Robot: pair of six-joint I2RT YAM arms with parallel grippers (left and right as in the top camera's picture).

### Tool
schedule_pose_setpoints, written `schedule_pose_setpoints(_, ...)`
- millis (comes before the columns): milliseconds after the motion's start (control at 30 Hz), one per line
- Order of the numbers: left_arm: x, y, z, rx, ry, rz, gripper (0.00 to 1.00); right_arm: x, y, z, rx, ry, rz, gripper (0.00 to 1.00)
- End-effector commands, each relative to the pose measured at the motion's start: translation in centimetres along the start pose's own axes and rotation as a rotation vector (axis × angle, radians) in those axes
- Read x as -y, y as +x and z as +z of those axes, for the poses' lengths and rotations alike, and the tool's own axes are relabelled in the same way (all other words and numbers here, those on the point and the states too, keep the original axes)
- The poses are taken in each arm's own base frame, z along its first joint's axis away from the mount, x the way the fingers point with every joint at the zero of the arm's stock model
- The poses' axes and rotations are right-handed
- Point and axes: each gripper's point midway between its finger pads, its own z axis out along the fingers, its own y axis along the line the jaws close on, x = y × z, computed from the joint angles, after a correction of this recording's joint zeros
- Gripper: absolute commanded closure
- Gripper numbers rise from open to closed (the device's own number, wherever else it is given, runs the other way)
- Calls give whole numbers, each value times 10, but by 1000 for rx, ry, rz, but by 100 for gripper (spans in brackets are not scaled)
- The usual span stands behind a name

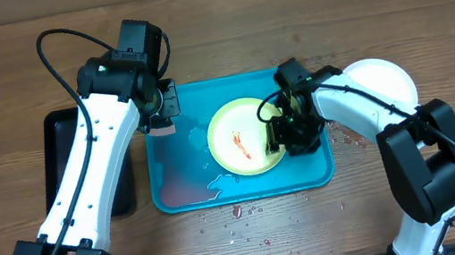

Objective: Clean dirty plates on tray and stack at the side
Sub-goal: 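Drag the yellow plate to the tray center with the right gripper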

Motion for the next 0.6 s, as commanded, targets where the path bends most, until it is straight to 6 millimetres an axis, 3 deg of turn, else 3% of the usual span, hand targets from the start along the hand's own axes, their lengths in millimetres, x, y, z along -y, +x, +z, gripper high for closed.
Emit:
schedule_pose_setpoints(0, 3, 1, -10, 22, 19, -11, 96, 10, -37, -20, 137, 114, -147, 36)
schedule_pose_setpoints(133, 3, 1, -9, 23, 19, -12, 96, 11, -66, -26, 253, 161, -236, 36)
schedule_pose_setpoints(333, 3, 1, -9, 24, 19, -12, 96, 7, -87, -16, 307, 162, -330, 42)
schedule_pose_setpoints(433, 4, 1, -9, 23, 19, -11, 95, 13, -84, -6, 273, 171, -321, 55)
schedule_pose_setpoints(567, 4, 2, -6, 23, 19, -11, 96, 20, -76, 1, 224, 185, -303, 84)
